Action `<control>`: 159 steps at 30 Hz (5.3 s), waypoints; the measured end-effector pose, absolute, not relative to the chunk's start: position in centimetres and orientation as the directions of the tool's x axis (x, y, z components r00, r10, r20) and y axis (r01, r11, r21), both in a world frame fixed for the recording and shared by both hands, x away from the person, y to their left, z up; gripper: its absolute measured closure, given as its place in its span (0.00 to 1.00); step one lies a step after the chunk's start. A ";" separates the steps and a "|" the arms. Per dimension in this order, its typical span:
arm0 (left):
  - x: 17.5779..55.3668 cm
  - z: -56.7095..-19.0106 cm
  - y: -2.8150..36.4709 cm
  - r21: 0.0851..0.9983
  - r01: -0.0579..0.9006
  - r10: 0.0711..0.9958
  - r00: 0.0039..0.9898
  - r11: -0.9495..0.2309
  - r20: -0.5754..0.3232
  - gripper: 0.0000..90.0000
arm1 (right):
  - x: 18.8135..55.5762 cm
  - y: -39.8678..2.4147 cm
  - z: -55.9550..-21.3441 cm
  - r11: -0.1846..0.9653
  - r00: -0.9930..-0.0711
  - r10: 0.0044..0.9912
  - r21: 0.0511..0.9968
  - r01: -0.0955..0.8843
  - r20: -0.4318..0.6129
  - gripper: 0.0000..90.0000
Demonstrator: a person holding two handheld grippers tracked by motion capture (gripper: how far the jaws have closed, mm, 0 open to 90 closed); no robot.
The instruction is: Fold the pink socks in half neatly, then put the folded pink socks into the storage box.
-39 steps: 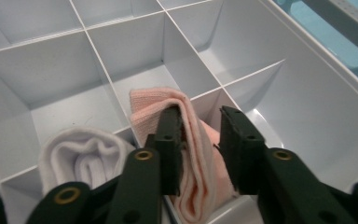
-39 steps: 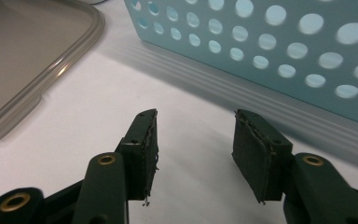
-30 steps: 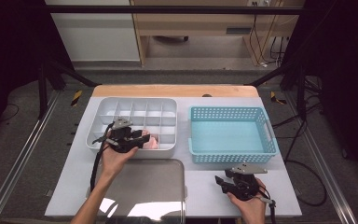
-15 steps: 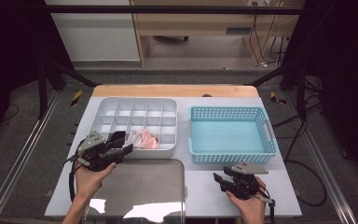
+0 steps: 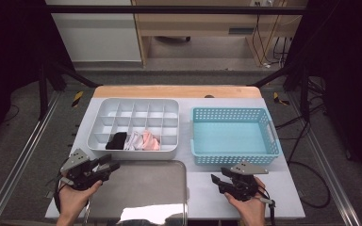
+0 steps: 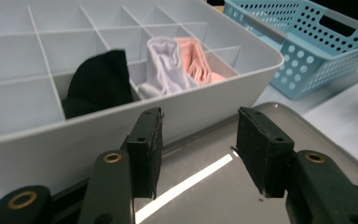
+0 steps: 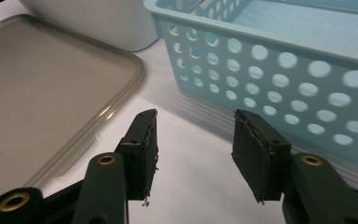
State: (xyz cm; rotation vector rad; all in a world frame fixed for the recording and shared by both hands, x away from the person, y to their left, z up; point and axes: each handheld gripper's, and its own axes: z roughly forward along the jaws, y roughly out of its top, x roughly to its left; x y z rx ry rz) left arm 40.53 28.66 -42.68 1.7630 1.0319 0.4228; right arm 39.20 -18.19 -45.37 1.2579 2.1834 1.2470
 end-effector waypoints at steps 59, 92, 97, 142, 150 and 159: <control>42.3 -40.8 36.2 0.868 0.463 0.825 0.551 -0.178 -0.124 0.54 | 40.0 -12.0 -45.4 0.288 -0.649 0.744 0.802 0.524 0.157 0.54; 37.5 -46.5 34.5 0.755 0.635 0.849 0.481 -0.166 -0.218 0.50 | 38.1 -12.0 -47.1 0.233 -0.611 0.755 0.774 0.589 0.238 0.50; 37.2 -46.9 34.5 0.742 0.645 0.855 0.476 -0.181 -0.206 0.49 | 37.9 -11.9 -47.1 0.232 -0.616 0.749 0.774 0.590 0.245 0.51; 35.3 -47.3 34.0 0.672 0.729 0.894 0.378 -0.128 -0.240 0.51 | 36.6 -10.3 -48.8 0.193 -0.576 0.741 0.712 0.675 0.345 0.63; 34.7 -47.4 33.6 0.678 0.723 0.907 0.364 -0.131 -0.213 0.51 | 36.5 -10.3 -48.9 0.134 -0.524 0.757 0.691 0.710 0.391 0.69; 35.0 -47.5 34.3 0.673 0.733 0.892 0.361 -0.093 -0.270 0.53 | 36.7 -10.4 -49.0 0.054 -0.461 0.758 0.660 0.750 0.461 0.71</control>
